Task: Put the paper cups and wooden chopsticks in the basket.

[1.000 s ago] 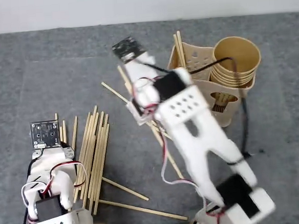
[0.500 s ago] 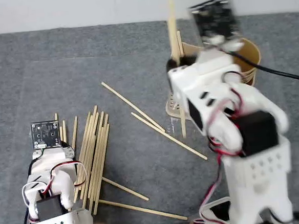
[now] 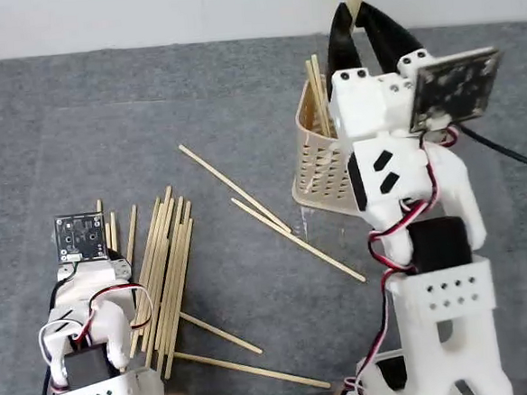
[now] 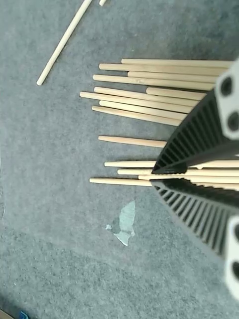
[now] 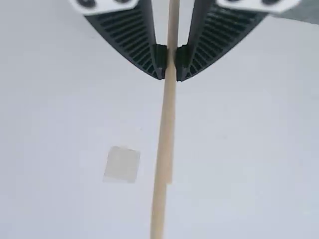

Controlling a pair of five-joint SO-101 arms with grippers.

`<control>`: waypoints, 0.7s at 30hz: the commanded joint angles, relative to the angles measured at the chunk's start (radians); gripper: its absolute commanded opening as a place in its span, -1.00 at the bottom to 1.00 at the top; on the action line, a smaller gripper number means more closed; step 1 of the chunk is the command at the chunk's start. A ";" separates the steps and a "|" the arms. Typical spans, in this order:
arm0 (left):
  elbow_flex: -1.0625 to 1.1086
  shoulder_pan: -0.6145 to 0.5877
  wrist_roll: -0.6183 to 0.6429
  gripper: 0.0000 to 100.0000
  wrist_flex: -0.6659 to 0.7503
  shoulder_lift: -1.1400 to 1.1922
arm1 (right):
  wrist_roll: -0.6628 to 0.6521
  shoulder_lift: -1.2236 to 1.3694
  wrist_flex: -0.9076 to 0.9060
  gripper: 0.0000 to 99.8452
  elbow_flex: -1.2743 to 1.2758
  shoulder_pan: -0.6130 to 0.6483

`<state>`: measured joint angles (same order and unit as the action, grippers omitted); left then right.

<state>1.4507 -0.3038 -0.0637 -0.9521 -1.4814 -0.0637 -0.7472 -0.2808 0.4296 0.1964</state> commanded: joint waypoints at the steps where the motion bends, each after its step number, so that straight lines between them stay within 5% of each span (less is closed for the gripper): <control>1: -0.010 -0.002 -0.009 -0.97 0.023 -0.020 | -0.080 -0.001 0.116 -0.98 0.078 -0.012; 14: -0.010 -0.002 -0.009 -0.97 0.023 -0.020 | -0.150 -0.005 0.124 -0.74 0.218 -0.012; 21: -0.010 0.000 -0.009 -0.97 0.023 -0.020 | -0.089 -0.077 -0.314 -0.90 0.037 -0.001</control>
<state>1.4507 -0.3038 -0.0637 -0.9521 -1.4814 -0.1972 -0.7656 -0.3913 0.5953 0.1979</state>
